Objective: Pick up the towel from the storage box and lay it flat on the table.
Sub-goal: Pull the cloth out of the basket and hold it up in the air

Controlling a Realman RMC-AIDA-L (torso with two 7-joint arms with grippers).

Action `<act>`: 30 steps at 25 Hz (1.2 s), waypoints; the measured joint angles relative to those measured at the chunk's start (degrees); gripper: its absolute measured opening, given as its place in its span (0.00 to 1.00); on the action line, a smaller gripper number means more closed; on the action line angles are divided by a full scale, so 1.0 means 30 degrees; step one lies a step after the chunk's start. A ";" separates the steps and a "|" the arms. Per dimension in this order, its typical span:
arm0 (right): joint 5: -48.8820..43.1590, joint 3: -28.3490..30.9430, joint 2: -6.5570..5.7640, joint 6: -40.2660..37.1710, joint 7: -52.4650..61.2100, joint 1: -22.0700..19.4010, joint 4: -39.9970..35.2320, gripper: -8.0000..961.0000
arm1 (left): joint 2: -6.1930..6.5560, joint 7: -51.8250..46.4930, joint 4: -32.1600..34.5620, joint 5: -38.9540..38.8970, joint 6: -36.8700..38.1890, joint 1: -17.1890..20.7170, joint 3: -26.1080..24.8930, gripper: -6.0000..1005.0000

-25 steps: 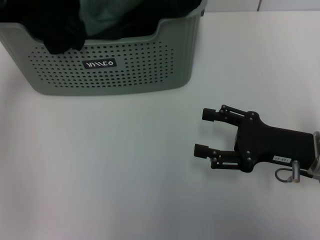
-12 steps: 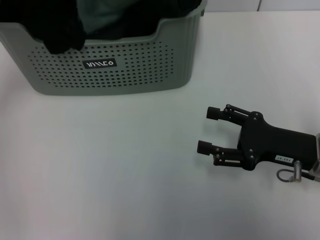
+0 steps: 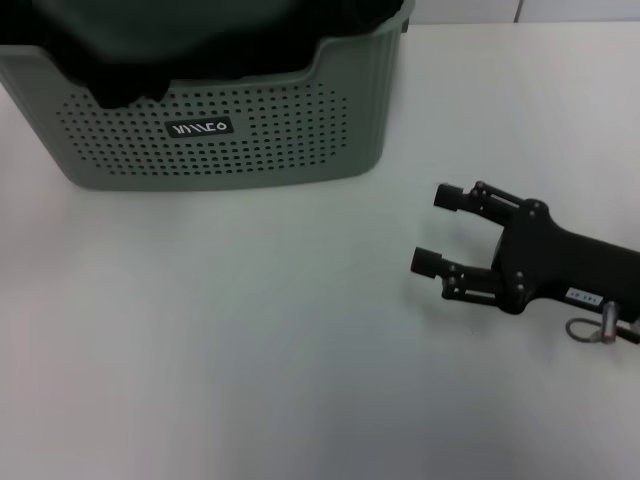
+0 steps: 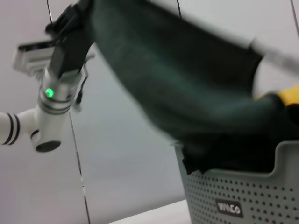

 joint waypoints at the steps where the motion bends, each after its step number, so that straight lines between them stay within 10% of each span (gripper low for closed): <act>1: 0.0032 0.0068 -0.0048 0.0004 -0.0128 0.0007 -0.0042 0.76 | 0.0144 0.0510 -0.0528 -0.0057 0.0479 0.0260 0.0317 0.01; 11: -0.0072 0.0846 0.0072 0.1237 -0.2677 -0.0026 -0.0311 0.74 | 0.0668 0.5949 -0.1895 -0.1197 0.0969 0.3142 0.5658 0.01; 30: -0.3094 -0.0246 0.0098 -0.3487 -0.3820 0.1743 -0.3343 0.72 | 0.1599 0.5052 -0.2890 -0.0015 0.1005 0.2676 0.6458 0.01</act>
